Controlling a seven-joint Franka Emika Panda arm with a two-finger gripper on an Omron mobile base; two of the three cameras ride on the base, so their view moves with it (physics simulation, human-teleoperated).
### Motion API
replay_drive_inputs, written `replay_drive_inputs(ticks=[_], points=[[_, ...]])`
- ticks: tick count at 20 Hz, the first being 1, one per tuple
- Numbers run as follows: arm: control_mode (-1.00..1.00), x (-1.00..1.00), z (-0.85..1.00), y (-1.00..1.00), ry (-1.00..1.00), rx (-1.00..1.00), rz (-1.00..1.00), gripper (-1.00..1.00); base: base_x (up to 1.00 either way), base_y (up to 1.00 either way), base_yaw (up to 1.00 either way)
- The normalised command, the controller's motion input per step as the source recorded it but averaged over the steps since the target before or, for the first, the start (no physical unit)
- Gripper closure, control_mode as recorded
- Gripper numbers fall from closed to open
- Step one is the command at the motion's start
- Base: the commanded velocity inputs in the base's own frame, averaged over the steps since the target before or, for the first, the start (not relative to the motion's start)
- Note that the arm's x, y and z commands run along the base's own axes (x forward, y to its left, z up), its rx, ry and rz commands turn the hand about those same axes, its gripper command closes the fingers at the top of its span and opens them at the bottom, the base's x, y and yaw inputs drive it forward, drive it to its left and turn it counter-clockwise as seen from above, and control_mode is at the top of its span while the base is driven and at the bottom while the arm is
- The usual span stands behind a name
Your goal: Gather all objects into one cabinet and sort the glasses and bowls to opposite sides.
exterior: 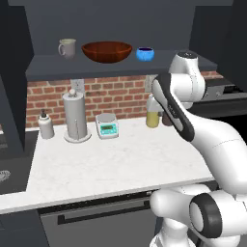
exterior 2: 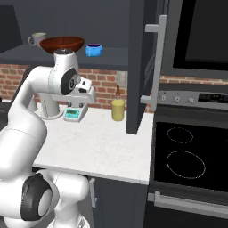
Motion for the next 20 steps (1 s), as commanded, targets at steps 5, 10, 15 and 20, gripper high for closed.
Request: replay_drive_inputs(ticks=[5,10,15,20], points=[[1.0,0.0,0.0,0.0,0.0,0.0,0.0,-1.0,-0.19,0.0,0.03],[1.0,0.0,0.0,0.0,0.0,0.0,0.0,-1.0,-0.77,0.03,0.27],[1.0,0.0,0.0,0.0,0.0,0.0,0.0,-1.0,-0.81,0.29,0.36],[1.0,0.0,0.0,0.0,0.0,0.0,0.0,-1.0,-0.42,0.74,0.5]])
